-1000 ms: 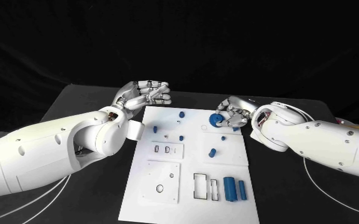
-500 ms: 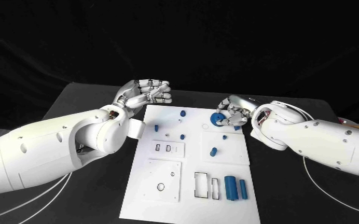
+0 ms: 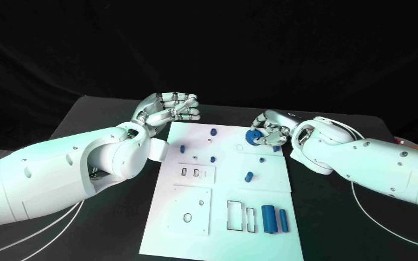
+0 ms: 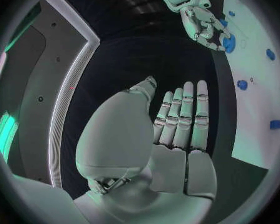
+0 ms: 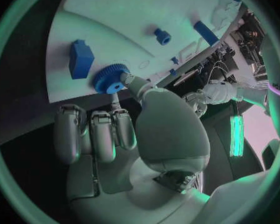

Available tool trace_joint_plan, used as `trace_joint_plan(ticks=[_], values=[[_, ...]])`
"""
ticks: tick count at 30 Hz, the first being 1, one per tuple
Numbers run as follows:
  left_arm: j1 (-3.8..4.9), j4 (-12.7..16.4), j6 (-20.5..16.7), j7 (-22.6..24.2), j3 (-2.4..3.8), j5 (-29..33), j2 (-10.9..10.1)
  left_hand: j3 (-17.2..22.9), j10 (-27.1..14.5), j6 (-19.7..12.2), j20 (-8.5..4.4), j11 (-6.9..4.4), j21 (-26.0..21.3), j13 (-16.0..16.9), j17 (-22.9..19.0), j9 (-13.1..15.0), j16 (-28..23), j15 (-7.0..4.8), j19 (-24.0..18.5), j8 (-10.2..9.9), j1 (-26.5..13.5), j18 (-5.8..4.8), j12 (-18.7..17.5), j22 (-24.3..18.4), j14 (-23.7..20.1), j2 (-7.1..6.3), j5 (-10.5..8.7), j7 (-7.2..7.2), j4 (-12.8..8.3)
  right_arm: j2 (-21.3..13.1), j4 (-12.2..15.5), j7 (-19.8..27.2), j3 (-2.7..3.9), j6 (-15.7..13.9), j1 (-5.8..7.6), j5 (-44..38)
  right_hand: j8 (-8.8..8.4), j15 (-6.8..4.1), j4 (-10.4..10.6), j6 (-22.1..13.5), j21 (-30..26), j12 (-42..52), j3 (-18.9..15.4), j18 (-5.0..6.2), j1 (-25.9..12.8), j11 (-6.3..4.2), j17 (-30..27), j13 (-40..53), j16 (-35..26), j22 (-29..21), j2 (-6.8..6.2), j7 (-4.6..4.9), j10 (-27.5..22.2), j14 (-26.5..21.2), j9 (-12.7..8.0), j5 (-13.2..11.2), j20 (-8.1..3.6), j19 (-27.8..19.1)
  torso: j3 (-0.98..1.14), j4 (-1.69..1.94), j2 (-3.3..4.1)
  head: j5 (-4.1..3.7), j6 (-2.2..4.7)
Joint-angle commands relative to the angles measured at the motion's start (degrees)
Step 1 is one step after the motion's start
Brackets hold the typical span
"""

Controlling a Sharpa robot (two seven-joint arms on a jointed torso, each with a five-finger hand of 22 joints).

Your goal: Assemble the parts on the task board

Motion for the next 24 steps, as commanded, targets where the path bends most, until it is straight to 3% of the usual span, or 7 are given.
trace_joint_plan(ticks=[1,14,24], values=[[0.07,0.08,1.16,0.21,0.05,0.16,0.09,-0.01,0.09,-0.25,0.19,0.19,-0.23,0.04,0.10,-0.07,-0.30,0.30,-0.11,-0.23,-0.11,0.70,-0.31,-0.08,-0.15,-0.03,0.15,1.60,-0.25,-0.12,0.31,0.40,-0.37,-0.72,-0.52,-3.26,1.78,-0.43,-0.16,3.18,0.32,0.32,0.66,-1.15,0.20,-0.22,8.28,8.28,0.37,4.43,0.44,-1.34,1.01,4.64,1.44,0.14,0.04,0.42,0.02,-0.04,-0.01,0.05,0.16],[0.06,-0.06,1.32,0.18,0.05,0.16,0.22,-0.01,0.09,-0.25,0.19,0.19,-0.23,0.04,0.10,-0.07,-0.30,0.30,-0.11,-0.23,-0.11,0.70,-0.31,-0.08,-0.15,-0.03,0.15,1.60,-0.25,-0.25,5.23,-0.08,-0.34,-9.37,-0.29,-9.54,2.30,-0.86,-0.28,4.21,1.03,0.84,1.55,-1.42,-1.46,-0.71,9.10,8.90,0.57,5.54,-0.09,-1.88,1.56,4.81,2.13,0.83,-0.37,1.15,-0.03,0.04,-0.06,-0.14,0.95],[0.07,-0.68,1.38,0.18,0.05,0.16,0.28,0.03,0.09,-0.26,0.20,0.19,-0.24,0.05,0.12,-0.07,-0.37,0.31,-0.12,-0.24,-0.08,0.70,-0.35,-0.10,-0.23,0.01,0.14,1.58,-0.27,2.25,7.66,-1.71,-0.32,-11.09,0.16,-11.64,2.32,-0.92,-0.25,4.28,1.08,0.84,1.64,-1.44,-1.75,-0.77,9.10,8.91,0.58,5.62,-0.19,-1.95,1.59,4.81,2.22,0.73,-0.43,1.20,-0.02,0.06,0.05,-0.19,1.43]])
